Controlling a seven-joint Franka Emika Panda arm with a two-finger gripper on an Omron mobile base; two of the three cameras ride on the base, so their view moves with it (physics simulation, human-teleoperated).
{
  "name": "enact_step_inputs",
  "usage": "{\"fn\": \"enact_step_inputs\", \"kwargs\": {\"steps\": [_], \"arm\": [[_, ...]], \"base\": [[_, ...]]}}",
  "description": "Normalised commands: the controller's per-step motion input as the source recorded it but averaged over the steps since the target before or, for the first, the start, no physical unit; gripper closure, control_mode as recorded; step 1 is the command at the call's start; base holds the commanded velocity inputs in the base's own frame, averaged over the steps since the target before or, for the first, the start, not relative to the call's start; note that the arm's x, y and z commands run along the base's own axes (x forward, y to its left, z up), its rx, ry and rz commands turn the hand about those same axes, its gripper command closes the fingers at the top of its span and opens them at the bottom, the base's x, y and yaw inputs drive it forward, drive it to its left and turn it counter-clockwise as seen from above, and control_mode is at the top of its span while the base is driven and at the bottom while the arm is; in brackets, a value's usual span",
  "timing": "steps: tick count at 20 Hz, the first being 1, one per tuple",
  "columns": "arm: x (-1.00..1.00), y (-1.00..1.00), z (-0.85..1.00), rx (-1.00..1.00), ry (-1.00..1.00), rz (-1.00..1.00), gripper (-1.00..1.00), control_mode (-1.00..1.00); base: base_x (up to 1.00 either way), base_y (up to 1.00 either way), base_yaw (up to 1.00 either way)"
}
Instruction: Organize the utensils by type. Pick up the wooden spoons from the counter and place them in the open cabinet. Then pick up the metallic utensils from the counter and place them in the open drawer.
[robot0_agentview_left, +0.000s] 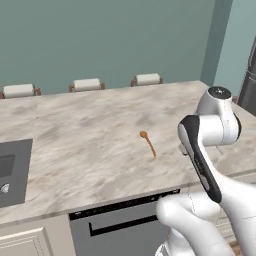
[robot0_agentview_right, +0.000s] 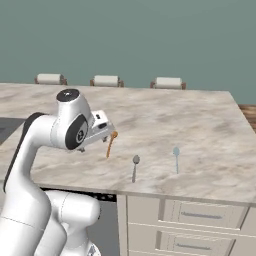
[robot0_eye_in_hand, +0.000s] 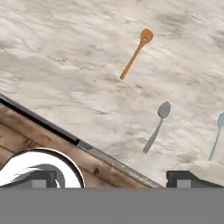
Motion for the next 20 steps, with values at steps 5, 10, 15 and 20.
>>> {"fn": "enact_step_inputs", "kwargs": {"steps": [5,10,15,20], "arm": [[0.10,0.46,-0.46,0.11,0.06,-0.42,-1.00,-1.00],[0.39,0.16,-0.25,0.07,0.01,-0.30,-1.00,-1.00],[0.65,0.00,-0.28,0.10,0.02,-0.17,-1.00,-1.00],[0.63,0.00,-0.27,0.01,0.07,-0.17,-1.00,-1.00]], "base": [[0.00,0.00,0.00],[0.00,0.00,0.00],[0.00,0.00,0.00],[0.00,0.00,0.00]]}}
